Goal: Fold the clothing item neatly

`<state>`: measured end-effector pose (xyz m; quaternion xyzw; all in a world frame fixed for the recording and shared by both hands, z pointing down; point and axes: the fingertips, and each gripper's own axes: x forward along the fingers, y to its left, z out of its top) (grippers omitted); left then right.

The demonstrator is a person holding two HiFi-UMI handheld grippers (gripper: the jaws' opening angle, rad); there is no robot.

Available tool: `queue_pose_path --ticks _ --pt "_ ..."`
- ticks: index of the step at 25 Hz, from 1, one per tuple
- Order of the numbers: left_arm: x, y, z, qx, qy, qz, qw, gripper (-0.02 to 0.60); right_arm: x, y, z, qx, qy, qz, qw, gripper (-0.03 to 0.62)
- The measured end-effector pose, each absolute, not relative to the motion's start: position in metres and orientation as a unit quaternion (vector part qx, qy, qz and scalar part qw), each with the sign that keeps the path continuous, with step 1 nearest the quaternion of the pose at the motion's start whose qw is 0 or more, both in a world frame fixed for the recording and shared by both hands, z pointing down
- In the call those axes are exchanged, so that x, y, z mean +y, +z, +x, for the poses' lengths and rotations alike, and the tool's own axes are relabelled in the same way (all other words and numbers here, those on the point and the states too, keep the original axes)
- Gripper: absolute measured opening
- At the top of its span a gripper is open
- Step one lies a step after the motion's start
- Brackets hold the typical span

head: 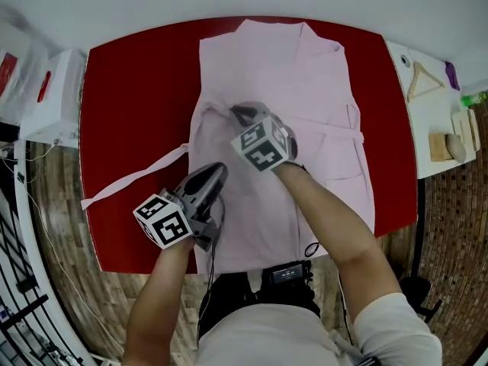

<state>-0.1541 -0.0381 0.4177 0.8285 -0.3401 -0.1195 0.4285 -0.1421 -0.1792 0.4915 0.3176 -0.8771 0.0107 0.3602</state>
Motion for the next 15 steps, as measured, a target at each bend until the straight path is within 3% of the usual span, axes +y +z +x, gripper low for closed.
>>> queue_pose_path --ticks 4,6,11,15 --pt "-0.037 0.420 -0.155 -0.335 -0.120 0.828 0.432 0.008 -0.177 0.502 -0.132 -0.872 0.006 0.313 0.376 0.029" --pt "-0.037 0.420 -0.154 -0.332 -0.120 0.829 0.434 0.008 -0.172 0.498 -0.129 -0.880 0.005 0.297 0.369 0.209" --pt "-0.052 0.416 -0.139 -0.318 -0.101 0.843 0.422 0.008 -0.156 0.465 -0.082 -0.894 0.016 0.308 0.324 0.239" --pt "-0.095 0.414 -0.118 -0.298 -0.070 0.864 0.400 0.007 -0.162 0.447 0.041 -0.857 0.115 0.426 0.265 0.227"
